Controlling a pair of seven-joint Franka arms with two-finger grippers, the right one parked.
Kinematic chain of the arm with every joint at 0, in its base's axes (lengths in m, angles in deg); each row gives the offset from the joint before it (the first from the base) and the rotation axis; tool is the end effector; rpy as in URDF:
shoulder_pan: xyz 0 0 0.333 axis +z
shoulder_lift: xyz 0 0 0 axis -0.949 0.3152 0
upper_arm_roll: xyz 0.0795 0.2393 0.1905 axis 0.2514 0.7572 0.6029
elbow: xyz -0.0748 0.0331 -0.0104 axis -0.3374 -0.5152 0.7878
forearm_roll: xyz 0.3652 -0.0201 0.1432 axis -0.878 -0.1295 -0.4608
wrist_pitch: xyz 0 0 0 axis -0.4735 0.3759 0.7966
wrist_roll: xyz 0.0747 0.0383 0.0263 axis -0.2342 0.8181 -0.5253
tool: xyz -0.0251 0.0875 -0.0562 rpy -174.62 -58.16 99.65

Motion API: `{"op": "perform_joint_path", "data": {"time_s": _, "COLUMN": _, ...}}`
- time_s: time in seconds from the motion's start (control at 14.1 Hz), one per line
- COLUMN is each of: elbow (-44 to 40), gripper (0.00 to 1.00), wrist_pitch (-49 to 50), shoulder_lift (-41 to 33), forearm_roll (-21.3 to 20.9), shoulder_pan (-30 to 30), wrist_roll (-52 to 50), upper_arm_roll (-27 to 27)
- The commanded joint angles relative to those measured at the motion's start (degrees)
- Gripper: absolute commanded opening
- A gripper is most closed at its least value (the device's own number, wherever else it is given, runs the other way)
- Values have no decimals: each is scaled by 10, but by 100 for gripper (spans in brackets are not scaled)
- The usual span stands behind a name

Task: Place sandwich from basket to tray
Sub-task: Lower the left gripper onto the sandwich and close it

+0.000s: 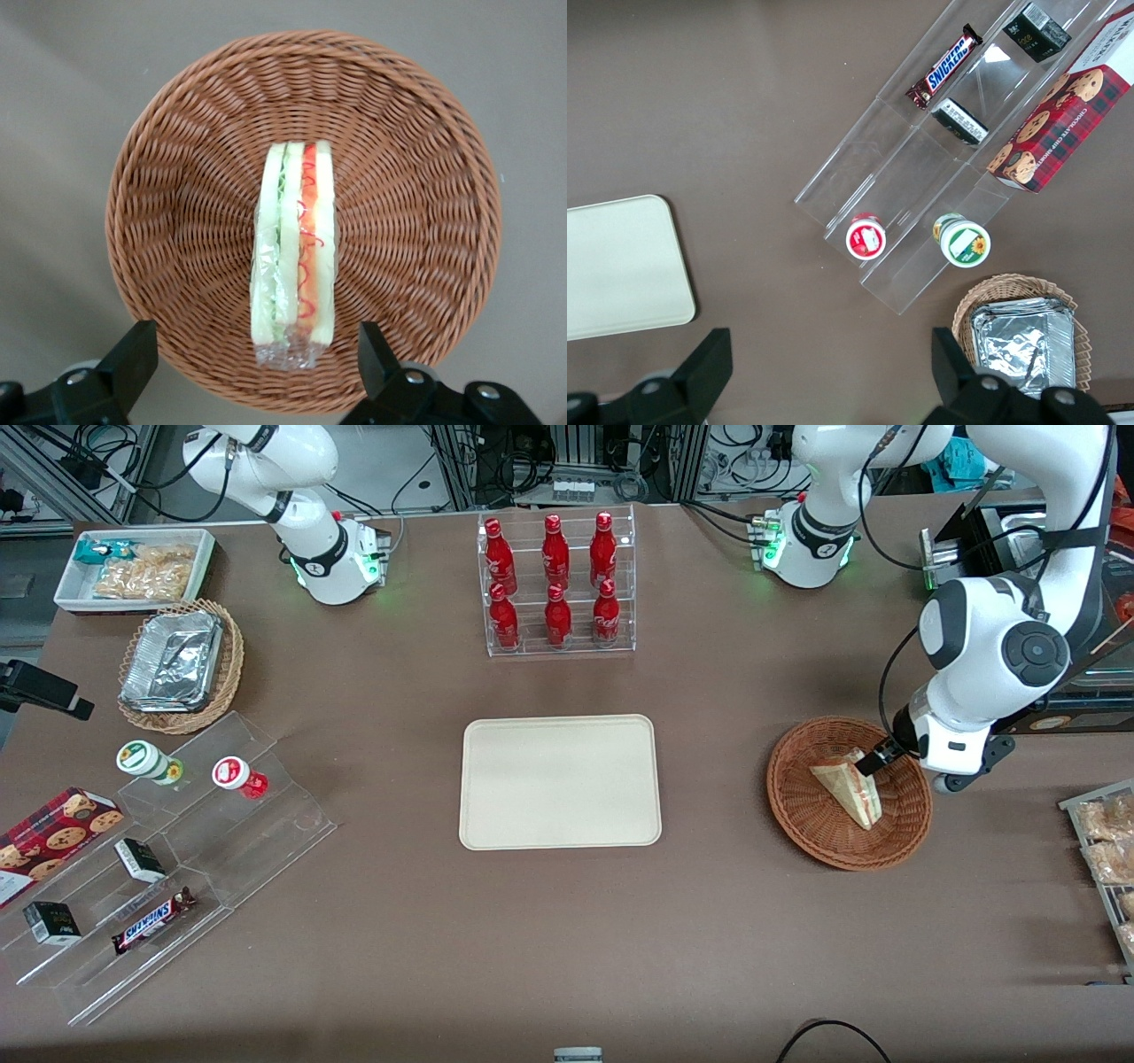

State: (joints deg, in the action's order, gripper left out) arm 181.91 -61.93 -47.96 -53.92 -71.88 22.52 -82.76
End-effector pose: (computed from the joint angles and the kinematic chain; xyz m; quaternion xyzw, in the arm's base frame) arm 0.5295 -0.0193 0.3269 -0.9359 -0.3521 0.0121 0.0059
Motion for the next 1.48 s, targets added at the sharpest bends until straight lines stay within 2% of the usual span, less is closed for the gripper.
{"op": "perform_joint_path", "data": {"time_s": 0.0, "elbow": 11, "gripper": 100, "wrist_pitch": -36, "shoulder_lift": 8, "forearm_roll": 2, "shoulder_pan": -5, "wrist_roll": -91, "upper_arm_roll": -4}}
{"op": "perform_joint_path", "data": {"time_s": 0.71, "elbow": 10, "gripper": 98, "wrist_pitch": -105, "shoulder_lift": 98, "forearm_roll": 7, "shoulder_pan": -17, "wrist_roll": -126, "upper_arm_roll": -6}}
{"op": "perform_joint_path", "data": {"time_s": 0.78, "elbow": 11, "gripper": 82, "wrist_pitch": -103, "shoulder_lift": 100, "forearm_roll": 7, "shoulder_pan": -24, "wrist_roll": -131, "upper_arm_roll": -6}}
{"op": "perform_joint_path", "data": {"time_s": 0.85, "elbow": 11, "gripper": 49, "wrist_pitch": -96, "shoulder_lift": 98, "forearm_roll": 6, "shoulder_pan": -26, "wrist_roll": -125, "upper_arm_roll": -6}}
{"op": "perform_joint_path", "data": {"time_s": 0.92, "elbow": 10, "gripper": 24, "wrist_pitch": -83, "shoulder_lift": 95, "forearm_roll": 4, "shoulder_pan": -26, "wrist_roll": -117, "upper_arm_roll": -6}}
{"op": "perform_joint_path", "data": {"time_s": 0.99, "elbow": 7, "gripper": 14, "wrist_pitch": -68, "shoulder_lift": 90, "forearm_roll": 3, "shoulder_pan": -26, "wrist_roll": -99, "upper_arm_roll": -6}}
{"op": "perform_joint_path", "data": {"time_s": 1.13, "elbow": 1, "gripper": 9, "wrist_pitch": -43, "shoulder_lift": 73, "forearm_roll": 2, "shoulder_pan": -26, "wrist_roll": -41, "upper_arm_roll": -5}}
{"op": "perform_joint_path", "data": {"time_s": 1.27, "elbow": -22, "gripper": 8, "wrist_pitch": 6, "shoulder_lift": 65, "forearm_roll": -2, "shoulder_pan": -28, "wrist_roll": -8, "upper_arm_roll": -6}}
{"op": "perform_joint_path", "data": {"time_s": 1.41, "elbow": -68, "gripper": 5, "wrist_pitch": 76, "shoulder_lift": 65, "forearm_roll": -2, "shoulder_pan": -56, "wrist_roll": 28, "upper_arm_roll": -6}}
